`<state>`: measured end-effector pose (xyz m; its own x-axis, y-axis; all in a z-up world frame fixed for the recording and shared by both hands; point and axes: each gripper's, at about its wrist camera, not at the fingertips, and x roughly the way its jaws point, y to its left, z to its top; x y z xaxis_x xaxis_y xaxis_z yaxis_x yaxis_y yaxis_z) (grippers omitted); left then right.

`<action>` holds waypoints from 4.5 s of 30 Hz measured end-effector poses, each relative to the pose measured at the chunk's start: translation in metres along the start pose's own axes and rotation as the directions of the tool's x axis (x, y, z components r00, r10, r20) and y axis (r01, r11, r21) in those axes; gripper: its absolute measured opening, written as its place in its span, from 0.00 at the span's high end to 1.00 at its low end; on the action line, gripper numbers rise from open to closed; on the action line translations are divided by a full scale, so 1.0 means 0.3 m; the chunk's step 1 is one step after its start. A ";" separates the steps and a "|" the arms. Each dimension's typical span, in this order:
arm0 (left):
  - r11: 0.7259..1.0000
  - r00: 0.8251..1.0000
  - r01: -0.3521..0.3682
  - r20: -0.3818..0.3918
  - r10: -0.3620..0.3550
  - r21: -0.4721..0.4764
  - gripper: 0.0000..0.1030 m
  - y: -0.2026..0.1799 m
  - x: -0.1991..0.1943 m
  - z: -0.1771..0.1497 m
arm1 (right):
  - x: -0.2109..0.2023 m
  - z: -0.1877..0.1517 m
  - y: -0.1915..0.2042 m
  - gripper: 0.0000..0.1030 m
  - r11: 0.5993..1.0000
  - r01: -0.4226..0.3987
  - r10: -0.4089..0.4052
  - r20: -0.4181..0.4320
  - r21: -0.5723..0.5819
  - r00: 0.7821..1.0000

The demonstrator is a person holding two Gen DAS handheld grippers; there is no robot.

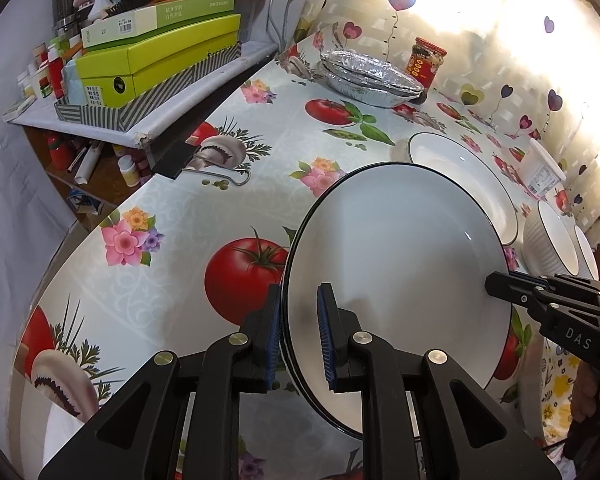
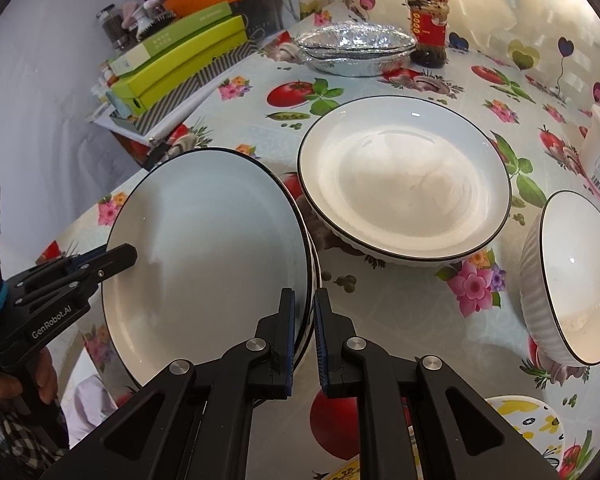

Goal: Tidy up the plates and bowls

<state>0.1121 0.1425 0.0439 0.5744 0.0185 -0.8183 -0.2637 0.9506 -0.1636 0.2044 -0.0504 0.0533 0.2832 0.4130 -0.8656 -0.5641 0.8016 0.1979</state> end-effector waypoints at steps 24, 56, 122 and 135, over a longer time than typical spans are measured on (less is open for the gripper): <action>1.000 1.000 -0.005 -0.011 0.005 0.005 0.76 -0.009 -0.001 -0.015 | -0.032 -0.021 0.117 0.88 0.995 0.003 0.003 0.062 -0.102 0.998; 0.998 0.999 0.018 0.039 -0.020 0.068 0.49 -0.041 -0.025 0.071 | -0.150 0.091 -0.110 0.64 0.997 0.068 -0.073 0.167 0.039 0.983; 0.975 0.978 0.143 -0.174 -0.113 0.170 0.83 -0.375 0.335 0.323 | 0.153 0.340 -0.553 0.87 0.986 0.048 -0.040 -0.054 0.161 0.998; 0.980 0.978 0.146 -0.168 -0.122 0.135 0.83 -0.368 0.335 0.329 | 0.147 0.341 -0.540 0.87 0.983 0.084 -0.076 -0.056 0.161 0.996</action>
<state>0.2754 0.0700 0.0339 0.4639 -0.1502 -0.8731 -0.0699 0.9762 -0.2051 0.3876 -0.1179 0.0301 0.2815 0.3265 -0.9023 -0.4062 0.8925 0.1962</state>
